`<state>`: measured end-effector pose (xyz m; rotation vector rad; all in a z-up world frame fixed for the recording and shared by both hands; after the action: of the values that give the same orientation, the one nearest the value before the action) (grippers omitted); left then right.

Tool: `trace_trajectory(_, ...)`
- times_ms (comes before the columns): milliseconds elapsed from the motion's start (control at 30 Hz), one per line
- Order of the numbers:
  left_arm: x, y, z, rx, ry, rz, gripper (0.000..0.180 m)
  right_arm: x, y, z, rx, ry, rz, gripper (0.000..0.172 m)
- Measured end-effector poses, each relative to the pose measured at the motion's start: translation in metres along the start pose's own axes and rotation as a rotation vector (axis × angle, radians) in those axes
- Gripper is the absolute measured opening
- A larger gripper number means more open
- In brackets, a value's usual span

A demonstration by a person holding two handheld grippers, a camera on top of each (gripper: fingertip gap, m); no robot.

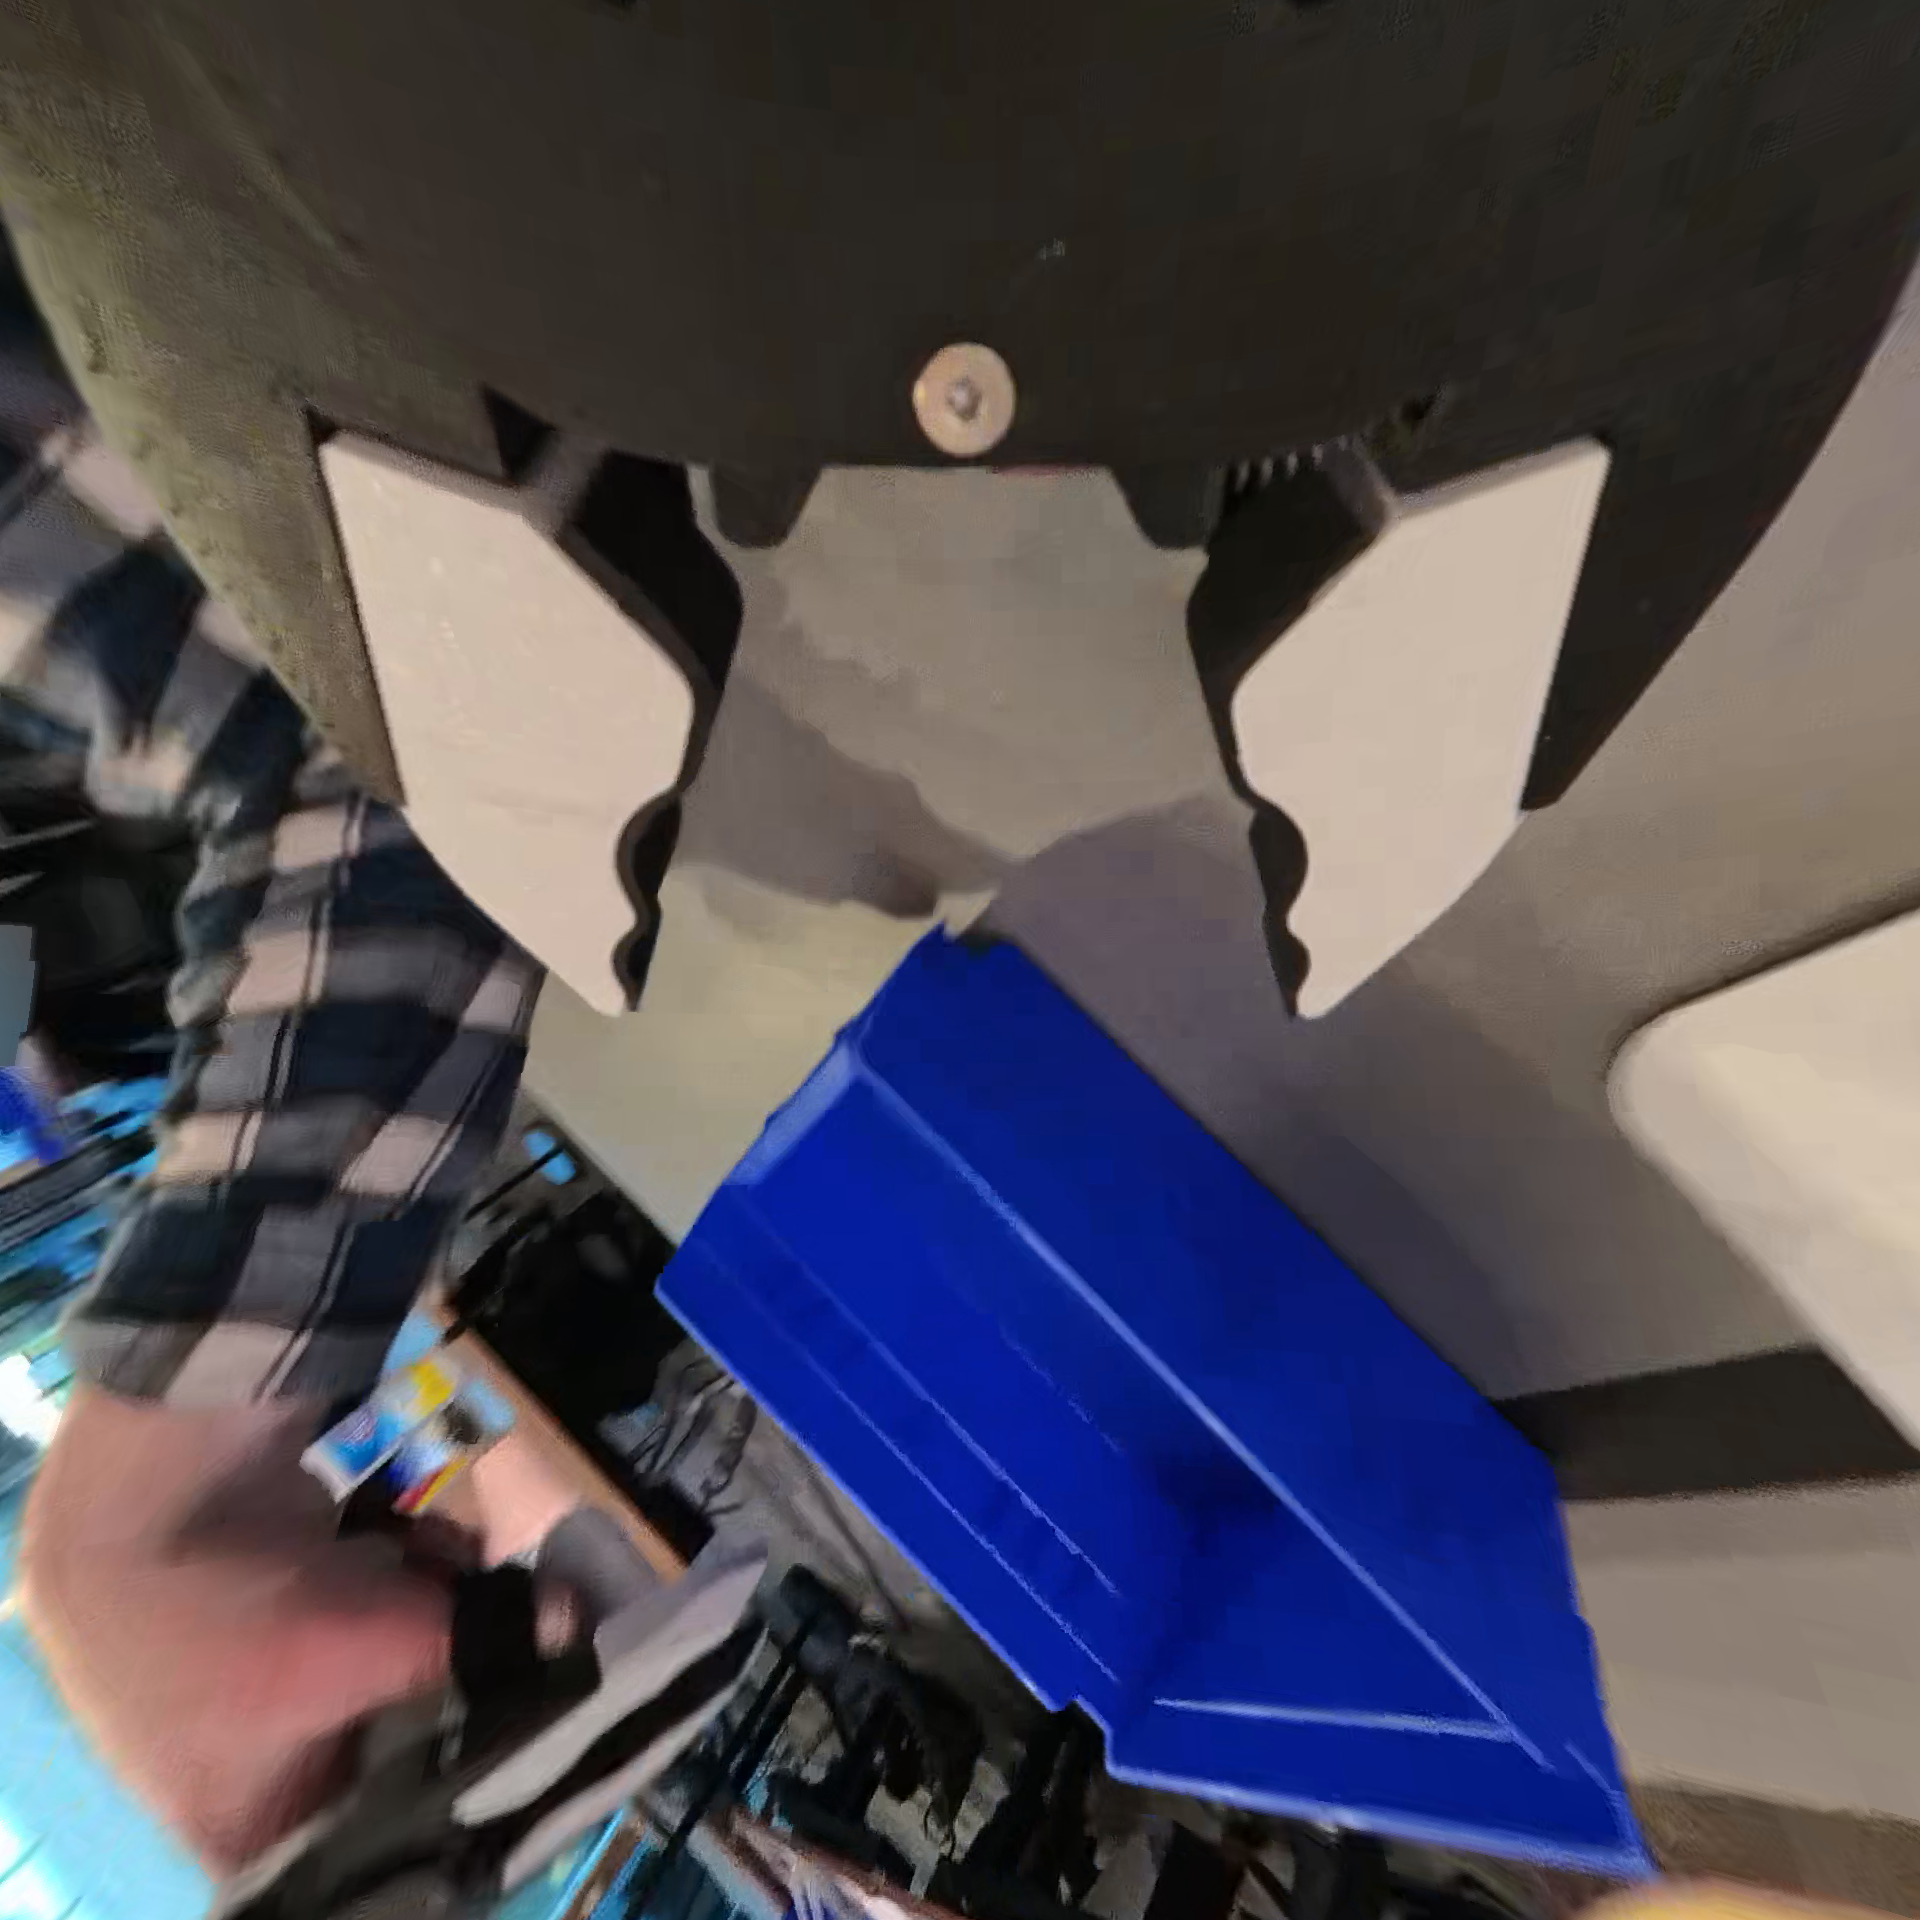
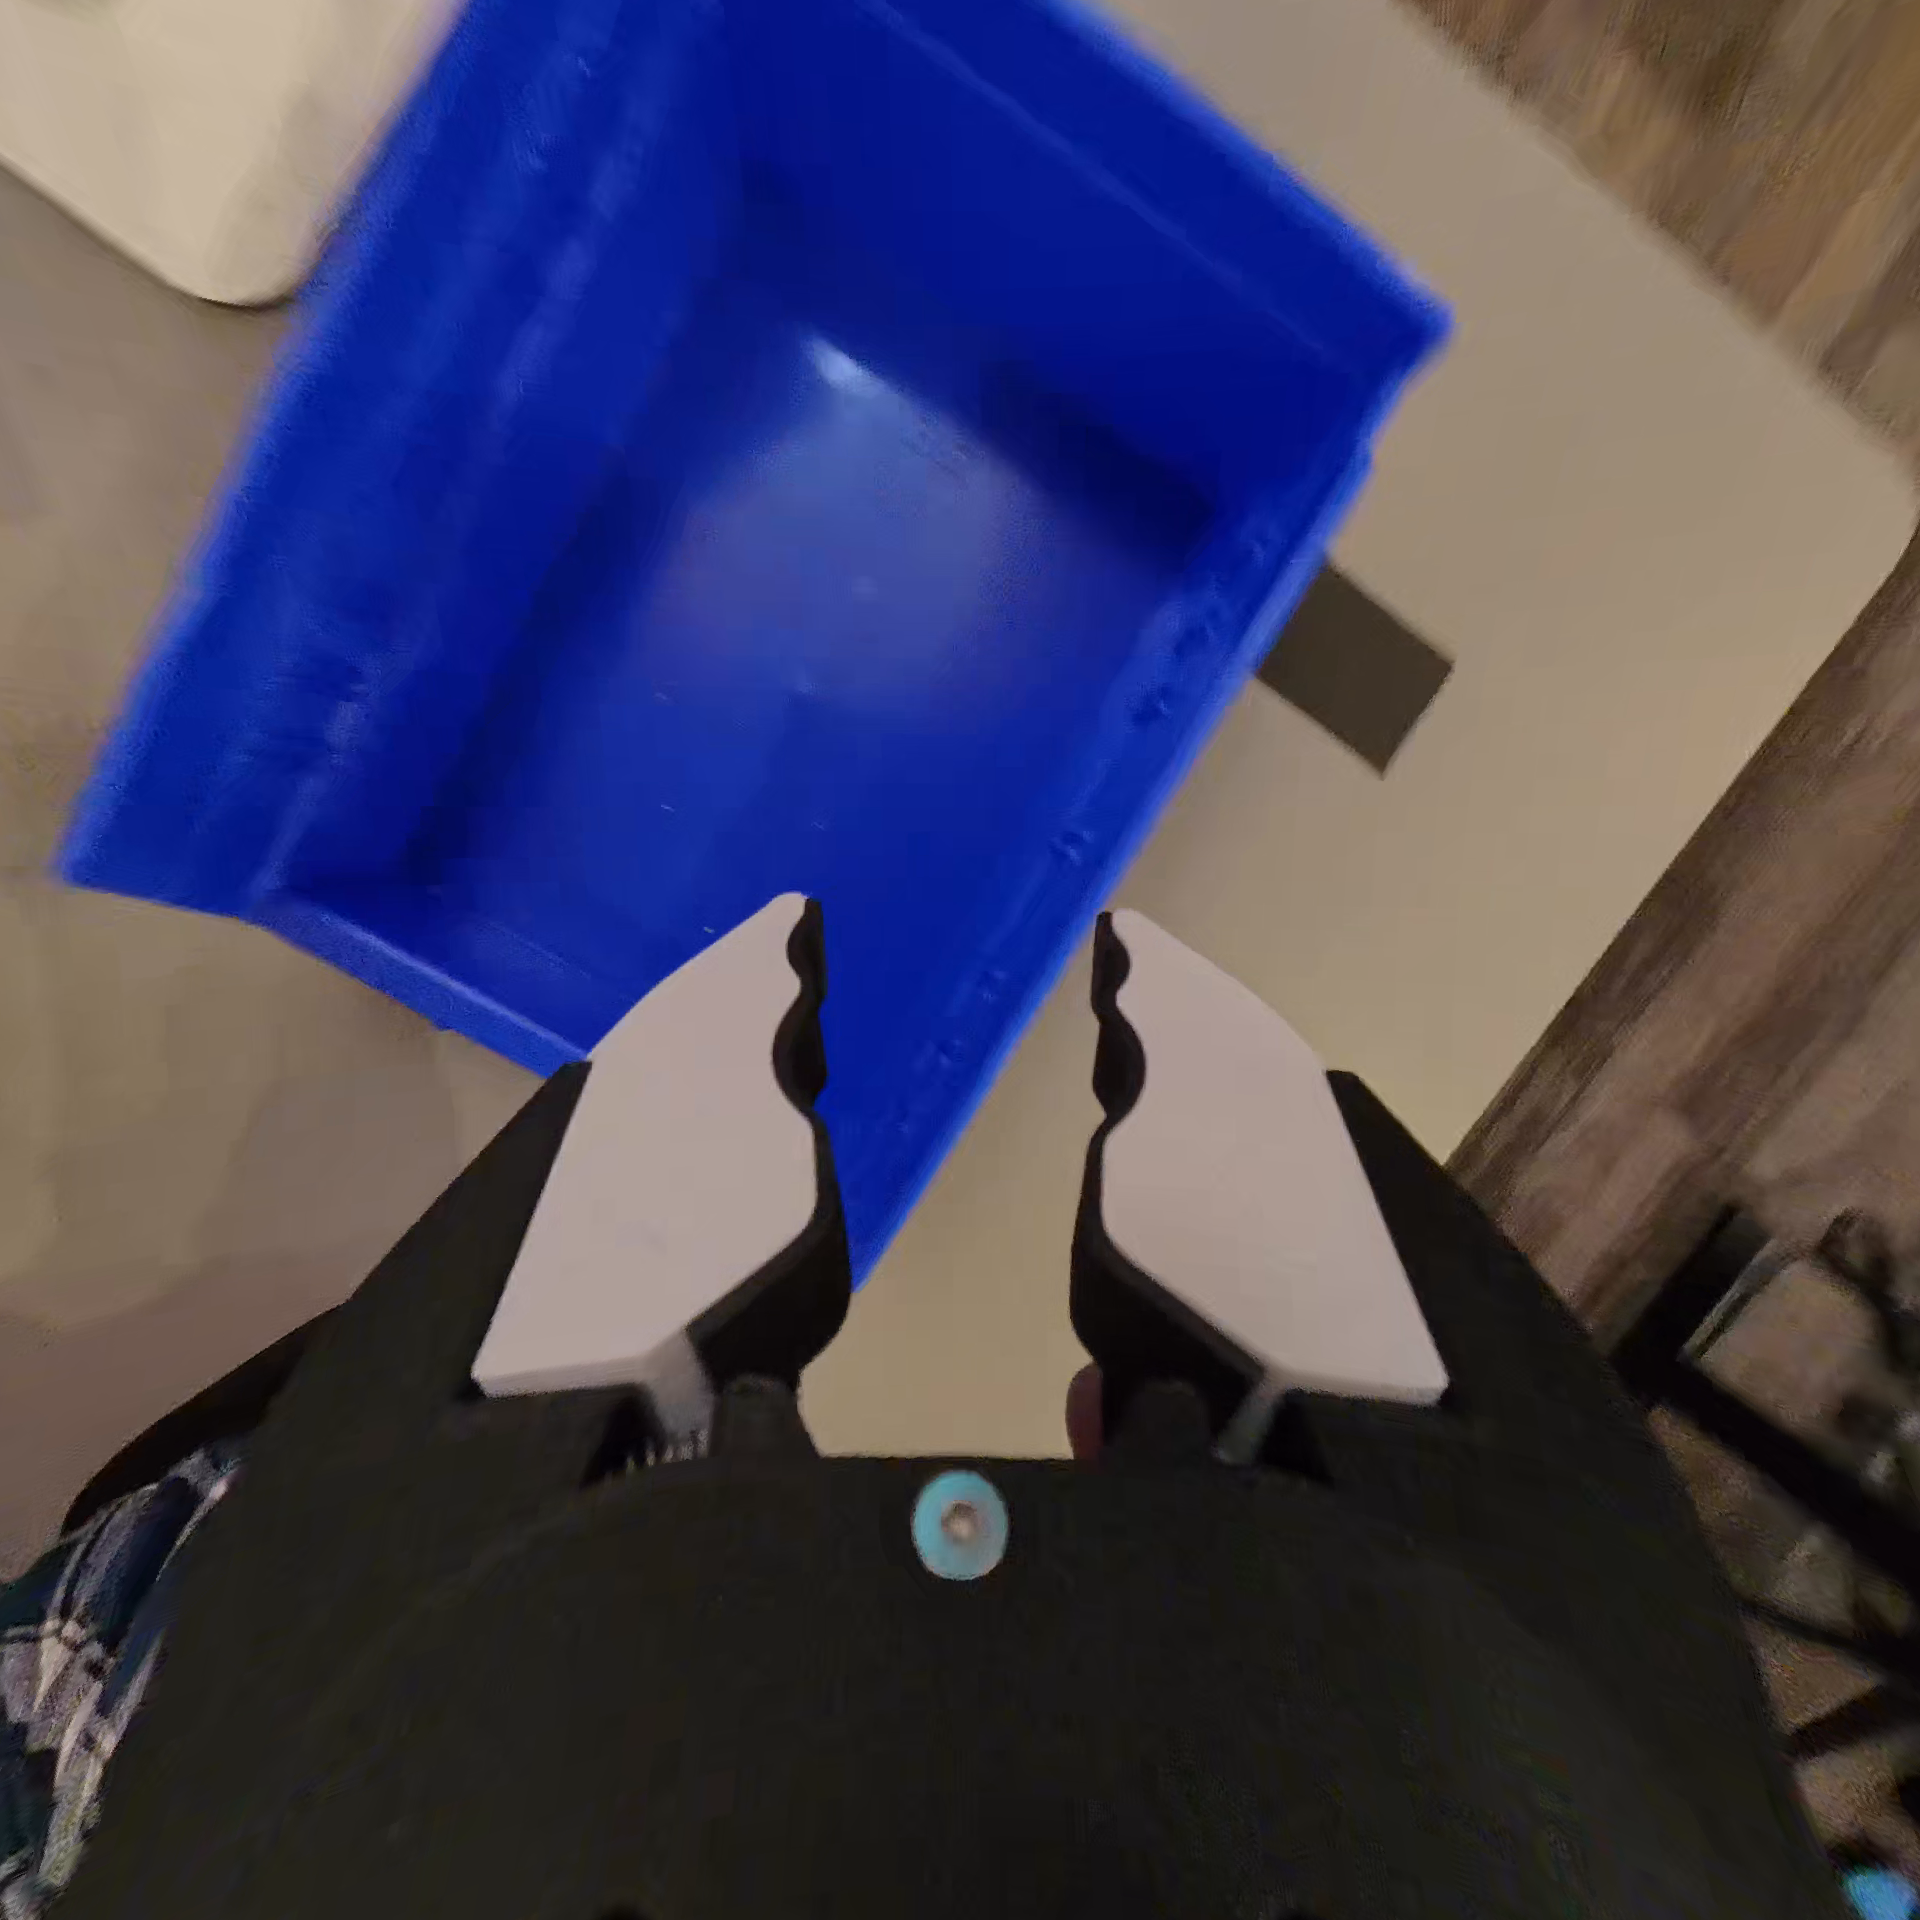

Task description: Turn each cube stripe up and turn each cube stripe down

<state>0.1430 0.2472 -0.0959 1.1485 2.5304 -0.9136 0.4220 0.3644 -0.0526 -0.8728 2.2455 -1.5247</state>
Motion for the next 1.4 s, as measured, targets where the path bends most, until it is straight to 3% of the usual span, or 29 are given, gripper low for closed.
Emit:
trace_trajectory(33, 0.003, -0.026, -0.001, -0.008, 0.067, -0.045, 0.11, 0.017, -0.008, -0.01, -0.029, -0.066, 0.002, 0.048)
trace_trajectory(133, 0.026, -0.105, 0.003, -0.05, 0.247, -0.254, 0.114, 0.09, -0.019, -0.044, -0.105, -0.336, -0.057, 0.047)
trace_trajectory(233, 0.064, -0.178, 0.025, -0.097, 0.35, -0.517, 0.115, 0.182, -0.003, -0.076, -0.127, -0.637, -0.132, 0.053)
trace_trajectory(300, 0.093, -0.215, 0.048, -0.076, 0.353, -0.69, 0.121, 0.242, 0.027, -0.088, -0.084, -0.776, -0.209, 0.054)
trace_trajectory(367, 0.115, -0.239, 0.07, -0.049, 0.283, -0.77, 0.123, 0.291, 0.068, -0.09, 0.009, -0.872, -0.275, 0.055)
trace_trajectory(467, 0.142, -0.251, 0.097, -0.032, 0.197, -0.839, 0.126, 0.33, 0.129, -0.076, 0.2, -0.969, -0.308, 0.054)
trace_trajectory(600, 0.164, -0.244, 0.119, 0.006, 0.165, -0.87, 0.132, 0.344, 0.158, -0.071, 0.258, -0.978, -0.323, 0.05)
trace_trajectory(867, 0.19, -0.257, 0.117, 0.056, 0.123, -0.858, 0.101, 0.335, 0.152, -0.082, 0.196, -0.941, -0.332, 0.047)
trace_trajectory(1000, 0.222, -0.272, 0.11, 0.12, 0.116, -0.876, 0.083, 0.334, 0.158, -0.079, 0.22, -0.955, -0.315, 0.047)
trace_trajectory(1067, 0.243, -0.28, 0.107, 0.19, 0.109, -0.887, 0.055, 0.335, 0.159, -0.077, 0.231, -0.964, -0.314, 0.047)
trace_trajectory(1167, 0.276, -0.287, 0.104, 0.228, 0.07, -0.875, 0.028, 0.337, 0.16, -0.076, 0.234, -0.973, -0.314, 0.047)
trace_trajectory(1300, 0.309, -0.298, 0.092, 0.209, 0.002, -0.878, 0.007, 0.335, 0.16, -0.077, 0.23, -0.971, -0.307, 0.047)
trace_trajectory(1400, 0.325, -0.3, 0.085, 0.186, -0.055, -0.862, 0.006, 0.333, 0.161, -0.078, 0.227, -0.97, -0.305, 0.047)
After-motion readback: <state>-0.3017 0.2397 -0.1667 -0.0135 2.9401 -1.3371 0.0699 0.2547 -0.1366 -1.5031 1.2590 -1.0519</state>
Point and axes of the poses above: each gripper's, where its closed fingertips meet, y out along the fingers, z out of its underside, x = y × z across the jaws, the point moved 4 cm from there along -y, back along the fingers, and after that the axes turned 9 degrees about -z, right-handed, at the moved point
